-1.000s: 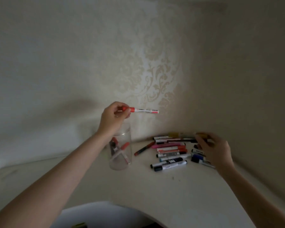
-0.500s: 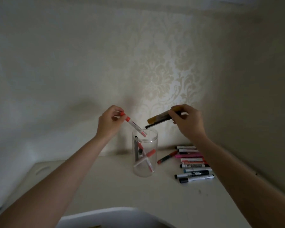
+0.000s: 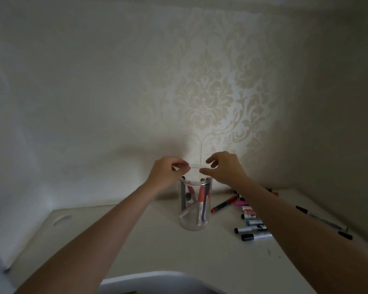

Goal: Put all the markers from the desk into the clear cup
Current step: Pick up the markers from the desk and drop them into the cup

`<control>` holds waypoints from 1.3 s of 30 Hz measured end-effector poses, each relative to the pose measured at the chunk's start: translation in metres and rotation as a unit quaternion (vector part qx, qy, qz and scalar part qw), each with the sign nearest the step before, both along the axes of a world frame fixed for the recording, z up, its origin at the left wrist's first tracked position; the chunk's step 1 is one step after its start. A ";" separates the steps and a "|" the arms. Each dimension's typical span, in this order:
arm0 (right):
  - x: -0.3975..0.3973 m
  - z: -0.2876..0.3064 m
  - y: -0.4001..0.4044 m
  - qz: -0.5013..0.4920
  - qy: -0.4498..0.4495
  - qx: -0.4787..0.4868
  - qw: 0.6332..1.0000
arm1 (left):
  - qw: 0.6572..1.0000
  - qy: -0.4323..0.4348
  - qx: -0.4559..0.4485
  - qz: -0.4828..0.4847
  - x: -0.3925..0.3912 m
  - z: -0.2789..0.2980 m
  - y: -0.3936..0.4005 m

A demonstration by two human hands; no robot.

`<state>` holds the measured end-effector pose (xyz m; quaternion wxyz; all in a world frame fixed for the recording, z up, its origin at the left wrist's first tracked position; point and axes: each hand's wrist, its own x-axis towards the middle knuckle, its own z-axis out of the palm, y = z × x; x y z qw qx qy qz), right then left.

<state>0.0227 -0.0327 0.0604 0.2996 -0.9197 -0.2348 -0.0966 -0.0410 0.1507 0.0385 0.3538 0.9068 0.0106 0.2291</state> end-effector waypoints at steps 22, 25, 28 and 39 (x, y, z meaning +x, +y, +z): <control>-0.012 -0.149 -0.268 -0.220 0.056 -0.128 0.965 | 0.960 0.186 0.136 -0.159 0.022 -0.138 -0.170; -0.016 -0.155 -0.292 -0.249 0.051 -0.147 0.956 | 0.962 0.171 0.101 -0.190 0.028 -0.137 -0.174; -0.021 -0.162 -0.310 -0.265 0.054 -0.113 0.956 | 0.967 0.169 0.010 -0.190 0.034 -0.140 -0.175; -0.039 -0.127 -0.285 -0.257 0.028 0.171 0.951 | 0.958 0.106 -0.229 -0.134 0.032 -0.102 -0.174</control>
